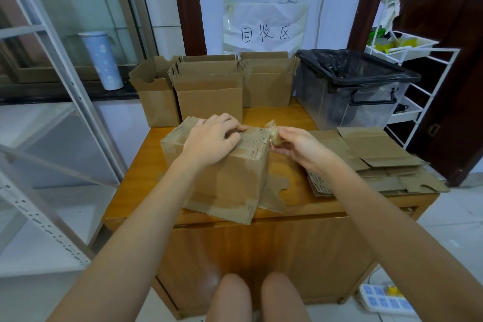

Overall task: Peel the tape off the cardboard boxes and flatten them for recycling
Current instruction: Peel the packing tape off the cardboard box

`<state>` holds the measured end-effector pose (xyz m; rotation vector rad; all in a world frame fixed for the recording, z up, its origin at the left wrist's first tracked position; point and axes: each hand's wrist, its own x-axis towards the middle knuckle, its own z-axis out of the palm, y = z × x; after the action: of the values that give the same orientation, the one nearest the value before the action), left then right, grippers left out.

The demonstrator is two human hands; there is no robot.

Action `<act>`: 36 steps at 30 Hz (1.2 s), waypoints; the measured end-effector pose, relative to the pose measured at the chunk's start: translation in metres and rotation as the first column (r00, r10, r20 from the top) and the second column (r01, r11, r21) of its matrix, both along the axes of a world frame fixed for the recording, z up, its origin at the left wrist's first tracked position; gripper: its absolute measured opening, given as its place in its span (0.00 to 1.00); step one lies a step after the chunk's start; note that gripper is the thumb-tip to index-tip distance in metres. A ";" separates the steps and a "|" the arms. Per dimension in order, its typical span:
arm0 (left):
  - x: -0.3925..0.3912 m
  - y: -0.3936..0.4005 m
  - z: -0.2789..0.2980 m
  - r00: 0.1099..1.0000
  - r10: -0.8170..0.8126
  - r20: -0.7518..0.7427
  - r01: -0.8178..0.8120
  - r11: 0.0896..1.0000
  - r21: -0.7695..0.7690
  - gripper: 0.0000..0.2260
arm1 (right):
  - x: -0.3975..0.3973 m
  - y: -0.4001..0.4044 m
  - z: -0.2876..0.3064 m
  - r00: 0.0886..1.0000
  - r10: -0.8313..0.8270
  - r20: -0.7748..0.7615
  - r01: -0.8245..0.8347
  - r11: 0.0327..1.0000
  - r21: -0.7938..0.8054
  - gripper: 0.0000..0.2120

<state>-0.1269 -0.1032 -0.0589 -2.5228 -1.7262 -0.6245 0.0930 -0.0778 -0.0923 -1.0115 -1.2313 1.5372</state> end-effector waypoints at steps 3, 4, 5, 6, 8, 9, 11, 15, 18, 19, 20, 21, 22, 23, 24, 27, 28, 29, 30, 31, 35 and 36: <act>0.000 0.000 0.000 1.000 -0.004 0.005 0.004 1.000 0.000 0.15 | 0.000 0.000 -0.005 0.991 -0.070 -0.112 0.066 0.997 -0.042 0.13; 0.000 -0.001 0.000 1.000 -0.005 0.007 0.005 1.000 0.001 0.15 | -0.003 0.001 -0.008 0.977 -0.108 -0.184 0.093 0.992 -0.085 0.14; 0.001 -0.001 0.000 1.000 -0.006 0.008 0.006 1.000 0.003 0.15 | -0.006 0.003 -0.010 0.954 -0.151 -0.260 0.117 0.983 -0.141 0.15; 0.001 -0.001 0.000 1.000 -0.005 0.007 0.005 1.000 0.005 0.15 | -0.010 0.004 -0.012 0.926 -0.191 -0.327 0.131 0.972 -0.197 0.16; 0.001 -0.001 0.001 1.000 0.000 0.007 0.000 1.000 0.004 0.15 | -0.018 0.006 -0.018 0.871 -0.251 -0.422 0.133 0.948 -0.290 0.15; 0.001 -0.001 0.001 1.000 0.001 0.007 -0.001 1.000 0.001 0.15 | -0.021 0.007 -0.022 0.847 -0.281 -0.451 0.138 0.936 -0.325 0.15; 0.001 -0.001 0.001 1.000 -0.001 0.003 0.001 1.000 -0.005 0.15 | -0.025 0.007 -0.027 0.833 -0.325 -0.448 0.173 0.922 -0.347 0.15; 0.000 -0.001 0.001 1.000 -0.001 0.006 0.001 1.000 -0.009 0.15 | -0.025 0.006 -0.023 0.939 -0.335 -0.080 0.322 0.936 -0.143 0.14; 0.001 -0.001 0.001 1.000 -0.003 0.004 0.003 1.000 -0.006 0.15 | -0.023 0.007 -0.021 0.948 -0.308 0.078 0.313 0.948 -0.066 0.11; 0.001 -0.001 0.001 1.000 -0.004 0.005 0.004 1.000 -0.005 0.15 | -0.023 0.006 -0.019 0.944 -0.298 0.143 0.306 0.951 -0.041 0.10; 0.000 -0.001 0.001 1.000 -0.004 0.005 0.004 1.000 -0.005 0.15 | -0.024 0.006 -0.020 0.931 -0.289 0.221 0.298 0.955 -0.006 0.09; 0.000 -0.001 0.001 1.000 -0.004 0.003 0.004 1.000 -0.006 0.15 | -0.024 0.006 -0.020 0.918 -0.284 0.277 0.287 0.957 0.030 0.08; 0.000 -0.001 0.001 1.000 -0.004 -0.001 0.004 1.000 -0.007 0.15 | -0.024 0.005 -0.021 0.908 -0.293 0.300 0.290 0.955 0.053 0.07; 0.000 -0.001 0.001 1.000 -0.002 -0.005 0.002 1.000 -0.008 0.15 | -0.025 0.004 -0.022 0.901 -0.305 0.308 0.300 0.952 0.065 0.06; 0.001 -0.001 0.001 1.000 -0.001 -0.009 0.001 1.000 -0.007 0.15 | -0.026 0.003 -0.024 0.899 -0.316 0.304 0.311 0.948 0.069 0.04; 0.001 -0.002 0.001 1.000 0.001 -0.014 -0.001 1.000 -0.003 0.15 | -0.028 0.001 -0.026 0.888 -0.334 0.317 0.320 0.942 0.096 0.04; 0.001 -0.002 0.001 1.000 0.001 -0.015 -0.001 1.000 -0.004 0.15 | -0.027 0.001 -0.026 0.884 -0.338 0.322 0.322 0.941 0.105 0.05; 0.001 -0.002 0.001 1.000 0.001 -0.015 -0.002 1.000 -0.004 0.15 | -0.027 0.001 -0.026 0.883 -0.343 0.320 0.326 0.939 0.107 0.06; 0.001 -0.001 0.001 1.000 0.002 -0.014 -0.003 1.000 -0.003 0.15 | -0.025 0.001 -0.024 0.885 -0.348 0.311 0.331 0.938 0.106 0.06; 0.001 -0.001 0.000 1.000 0.004 -0.012 -0.004 1.000 -0.004 0.15 | -0.024 0.001 -0.023 0.890 -0.347 0.298 0.330 0.938 0.105 0.05; 0.001 -0.002 0.001 1.000 0.007 -0.005 -0.007 1.000 -0.004 0.14 | -0.018 -0.001 -0.020 0.918 -0.289 0.271 0.268 0.957 0.115 0.11; 0.002 -0.002 0.001 1.000 0.006 -0.004 -0.006 1.000 -0.003 0.14 | -0.018 -0.002 -0.018 0.926 -0.267 0.266 0.248 0.963 0.104 0.11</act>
<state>-0.1254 -0.1049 -0.0579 -2.5185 -1.7338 -0.6160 0.0754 -0.0801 -0.1108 -1.3211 -1.2724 1.1694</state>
